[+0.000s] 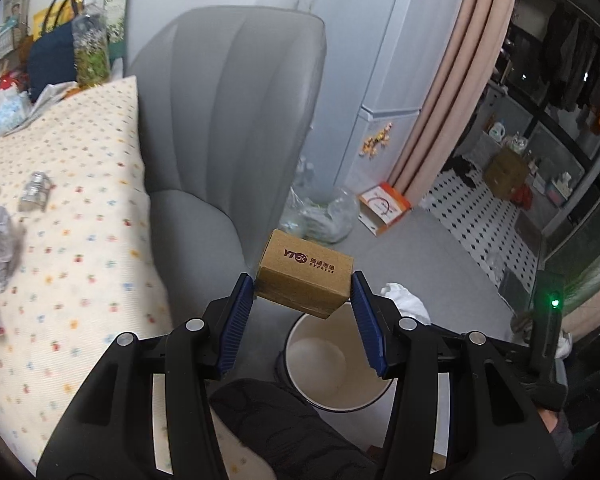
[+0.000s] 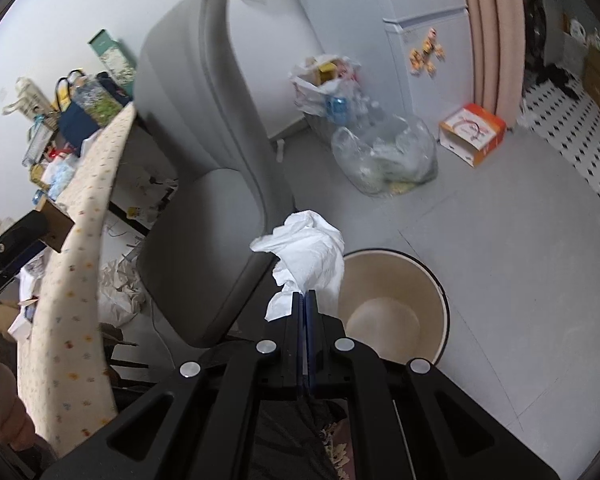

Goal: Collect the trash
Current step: 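Open both grippers over the wastebasket, dropping box and tissue, then return both tools to the table above the remaining trash, then grasp the white paper scrap with the left gripper while the right gripper grasps the face mask, then carry the paper scrap and face mask over the wastebasket with both grippers, then open both grippers to drop the mask and paper into the wastebasket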

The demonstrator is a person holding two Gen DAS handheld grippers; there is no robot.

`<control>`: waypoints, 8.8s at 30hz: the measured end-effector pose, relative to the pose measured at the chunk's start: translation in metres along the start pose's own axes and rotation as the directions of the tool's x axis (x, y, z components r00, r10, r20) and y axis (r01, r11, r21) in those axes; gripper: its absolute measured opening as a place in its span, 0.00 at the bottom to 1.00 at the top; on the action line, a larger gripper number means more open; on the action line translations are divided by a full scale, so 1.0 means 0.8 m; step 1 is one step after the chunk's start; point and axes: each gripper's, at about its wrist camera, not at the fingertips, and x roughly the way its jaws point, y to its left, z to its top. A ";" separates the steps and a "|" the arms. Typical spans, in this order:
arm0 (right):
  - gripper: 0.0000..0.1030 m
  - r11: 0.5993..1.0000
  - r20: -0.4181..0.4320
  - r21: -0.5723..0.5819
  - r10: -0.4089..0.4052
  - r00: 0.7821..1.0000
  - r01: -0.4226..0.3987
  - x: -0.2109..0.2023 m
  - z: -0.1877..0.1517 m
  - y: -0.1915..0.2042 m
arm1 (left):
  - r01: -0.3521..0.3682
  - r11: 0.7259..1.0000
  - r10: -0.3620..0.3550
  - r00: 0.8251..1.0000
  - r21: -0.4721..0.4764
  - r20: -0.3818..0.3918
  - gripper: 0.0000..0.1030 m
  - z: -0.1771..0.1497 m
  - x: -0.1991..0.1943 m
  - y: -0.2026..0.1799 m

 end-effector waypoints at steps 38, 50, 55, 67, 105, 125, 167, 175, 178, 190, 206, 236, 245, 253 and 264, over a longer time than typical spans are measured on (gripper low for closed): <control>0.83 0.952 0.062 0.292 -0.117 0.991 0.094 -0.030 0.006 -0.163 | 0.113 0.992 -0.097 0.966 0.052 -0.240 0.90 -0.020 0.128 -0.100; 0.93 0.991 0.202 0.113 -0.094 0.975 0.072 -0.076 0.024 -0.049 | 0.052 0.998 -0.054 0.997 -0.044 -0.047 0.92 -0.002 0.023 -0.030; 0.93 0.999 0.232 0.023 -0.037 0.972 0.032 -0.086 0.025 0.018 | 0.006 0.995 0.000 0.998 -0.099 0.056 0.92 -0.005 -0.034 0.016; 0.93 0.995 0.279 -0.099 0.022 0.960 0.006 -0.108 0.013 0.161 | -0.044 0.955 0.133 0.947 -0.292 0.293 0.94 -0.037 -0.166 0.130; 0.93 0.813 0.117 -0.532 0.350 0.930 -0.239 -0.101 -0.056 0.381 | -0.074 0.804 0.342 0.869 -0.590 0.358 0.94 -0.183 -0.267 0.338; 0.83 0.811 0.011 -0.513 0.333 0.943 -0.280 -0.062 -0.050 0.390 | -0.182 0.796 0.325 0.933 -0.577 0.154 0.94 -0.153 -0.185 0.362; 0.07 0.606 -0.118 -0.768 0.182 0.976 -0.205 0.043 -0.105 0.623 | -0.136 0.730 0.390 0.888 -0.670 0.245 0.16 -0.212 -0.282 0.419; 0.06 0.643 -0.065 -0.721 0.307 0.949 -0.257 -0.025 -0.075 0.592 | -0.105 0.769 0.347 0.897 -0.630 0.274 0.16 -0.193 -0.277 0.391; 0.06 0.650 -0.081 -0.701 0.338 0.938 -0.294 -0.041 -0.069 0.576 | -0.093 0.789 0.329 0.899 -0.607 0.289 0.16 -0.183 -0.275 0.375; 0.06 0.752 -0.070 -0.536 0.412 0.908 -0.383 -0.082 -0.046 0.470 | -0.064 0.864 0.243 0.922 -0.499 0.302 0.16 -0.148 -0.252 0.306; 0.06 0.923 0.095 -0.337 0.229 0.969 -0.185 -0.083 0.006 0.268 | -0.027 0.957 0.103 0.963 -0.288 0.251 0.16 -0.072 -0.170 0.200; 0.07 0.994 0.065 -0.083 0.081 0.995 -0.076 -0.039 0.009 0.066 | 0.112 0.993 -0.112 0.994 -0.029 -0.002 0.16 -0.016 0.023 -0.011; 0.09 0.998 -0.012 -0.025 0.052 0.999 -0.052 0.020 -0.002 0.029 | 0.104 0.994 -0.106 0.991 -0.026 -0.077 0.16 -0.026 0.061 -0.020; 0.32 0.997 -0.048 0.049 0.057 0.997 -0.055 0.054 -0.007 0.003 | 0.103 0.994 -0.106 0.987 -0.032 -0.120 0.16 -0.028 0.084 -0.019; 0.47 0.992 0.011 0.127 0.016 1.000 -0.018 0.030 -0.003 -0.045 | 0.087 0.996 -0.085 0.984 0.006 -0.160 0.16 -0.030 0.105 -0.035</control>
